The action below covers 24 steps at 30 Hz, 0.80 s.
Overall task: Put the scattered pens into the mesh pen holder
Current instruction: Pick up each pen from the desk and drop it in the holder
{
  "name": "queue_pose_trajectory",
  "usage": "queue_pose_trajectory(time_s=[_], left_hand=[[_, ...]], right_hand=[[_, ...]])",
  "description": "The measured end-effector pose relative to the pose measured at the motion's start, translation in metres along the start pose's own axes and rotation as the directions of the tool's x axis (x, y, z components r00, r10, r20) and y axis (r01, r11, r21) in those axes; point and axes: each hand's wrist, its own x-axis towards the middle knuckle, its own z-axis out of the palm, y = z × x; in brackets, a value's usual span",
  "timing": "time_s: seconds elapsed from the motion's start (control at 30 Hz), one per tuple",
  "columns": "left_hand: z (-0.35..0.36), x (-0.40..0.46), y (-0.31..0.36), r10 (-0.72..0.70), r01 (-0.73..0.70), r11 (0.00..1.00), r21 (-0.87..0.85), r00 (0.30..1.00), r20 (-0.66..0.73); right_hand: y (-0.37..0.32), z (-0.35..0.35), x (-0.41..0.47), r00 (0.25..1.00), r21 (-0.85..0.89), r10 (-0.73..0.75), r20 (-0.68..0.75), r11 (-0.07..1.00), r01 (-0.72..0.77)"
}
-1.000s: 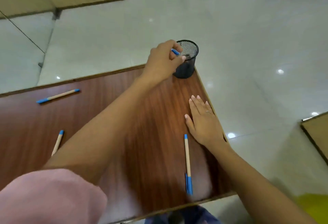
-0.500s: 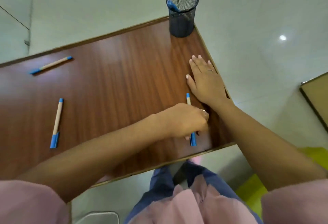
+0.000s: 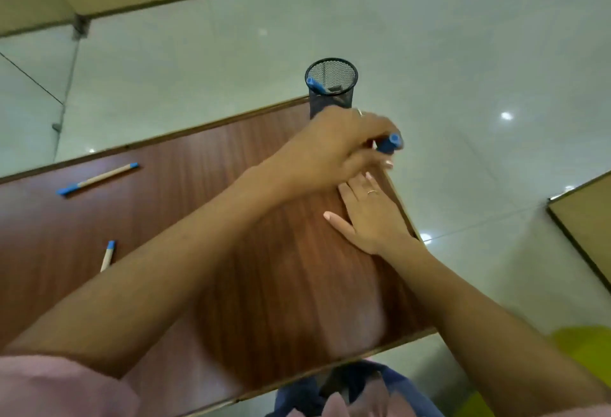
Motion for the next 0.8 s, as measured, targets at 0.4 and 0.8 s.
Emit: queue_pose_trajectory(time_s=[0.4, 0.8], left_hand=[[0.002, 0.073, -0.115, -0.743, 0.448, 0.661, -0.602, 0.501, -0.443], [0.017, -0.061, -0.100, -0.822, 0.516, 0.560, -0.648, 0.246, -0.514]], right_hand=[[0.003, 0.006, 0.006, 0.996, -0.051, -0.081, 0.038, 0.995, 0.082], [-0.036, 0.009, 0.002, 0.976, 0.042, -0.218, -0.002, 0.975, 0.218]])
